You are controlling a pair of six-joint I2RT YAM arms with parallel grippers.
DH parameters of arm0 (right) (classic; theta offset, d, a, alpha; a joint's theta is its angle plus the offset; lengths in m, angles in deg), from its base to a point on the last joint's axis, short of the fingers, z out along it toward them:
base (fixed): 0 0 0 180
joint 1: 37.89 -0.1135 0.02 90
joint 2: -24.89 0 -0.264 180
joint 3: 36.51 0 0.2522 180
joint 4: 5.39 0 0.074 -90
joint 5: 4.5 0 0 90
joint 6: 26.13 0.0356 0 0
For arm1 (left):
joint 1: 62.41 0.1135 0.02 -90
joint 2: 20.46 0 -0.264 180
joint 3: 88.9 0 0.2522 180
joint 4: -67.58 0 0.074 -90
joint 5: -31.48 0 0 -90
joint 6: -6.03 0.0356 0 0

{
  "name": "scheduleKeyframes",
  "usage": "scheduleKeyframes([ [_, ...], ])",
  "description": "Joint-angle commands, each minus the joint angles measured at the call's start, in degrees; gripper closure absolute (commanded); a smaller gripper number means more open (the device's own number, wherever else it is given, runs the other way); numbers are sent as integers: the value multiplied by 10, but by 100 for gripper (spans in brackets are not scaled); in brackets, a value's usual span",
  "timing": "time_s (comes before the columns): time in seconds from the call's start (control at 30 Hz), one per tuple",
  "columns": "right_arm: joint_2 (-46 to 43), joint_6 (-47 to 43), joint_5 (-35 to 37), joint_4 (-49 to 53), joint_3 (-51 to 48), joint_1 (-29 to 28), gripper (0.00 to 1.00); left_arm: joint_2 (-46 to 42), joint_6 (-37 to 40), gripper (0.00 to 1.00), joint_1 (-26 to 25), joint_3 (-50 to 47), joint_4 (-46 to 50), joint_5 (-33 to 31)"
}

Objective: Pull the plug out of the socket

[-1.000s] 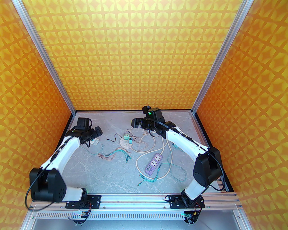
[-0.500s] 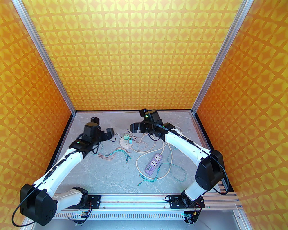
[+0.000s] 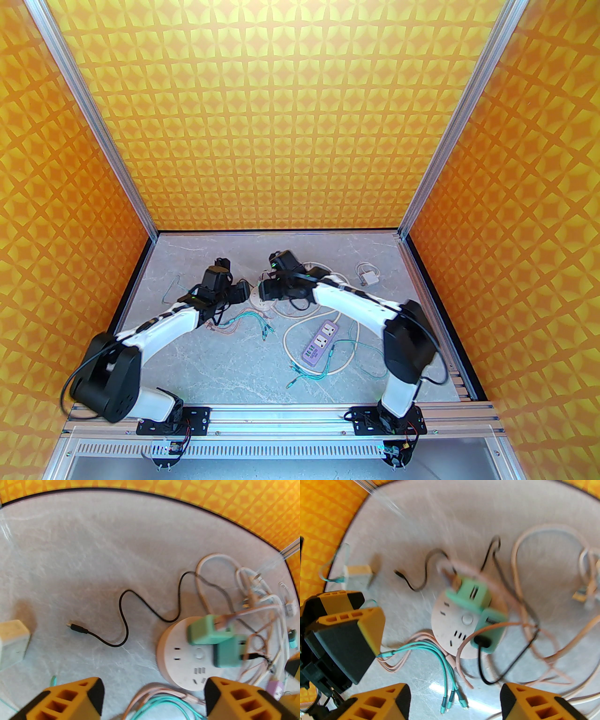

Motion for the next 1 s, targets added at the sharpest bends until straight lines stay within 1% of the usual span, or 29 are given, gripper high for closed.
scheduleKeyframes([
  [0.0,31,56,36,14,30,-5,32,24,-1,34,-1,-18,-59,7],
  [0.23,93,88,97,53,94,-14,28,74,-8,35,-2,-18,-92,19],
  [0.33,112,93,127,58,110,-16,31,90,-15,35,-2,-20,-110,29],
  [0.37,119,93,128,60,118,-16,34,94,-17,36,-1,-21,-114,33],
  [0.43,137,96,133,71,138,-16,36,103,-21,39,-2,-20,-122,37],
  [0.5,148,96,141,76,152,-16,36,112,-24,40,-2,-18,-127,47],
  [0.53,151,96,145,75,156,-16,37,118,-27,43,-1,-17,-132,55],
  [0.6,166,92,153,83,170,-16,41,128,-32,44,-2,-16,-138,62],
  [0.67,180,88,159,95,185,-16,44,136,-36,48,-2,-16,-146,73],
  [0.7,186,87,160,97,188,-16,47,139,-39,48,-4,-15,-148,76],
  [0.8,193,87,170,97,188,-16,49,145,-43,47,-7,-11,-147,81],
  [0.87,195,87,172,93,187,-16,56,147,-47,46,-12,-10,-146,80],
  [0.9,197,87,175,92,187,-16,58,150,-52,46,-13,-8,-145,82],
  [0.97,198,85,181,92,188,-16,58,156,-58,46,-19,-3,-139,82],
])
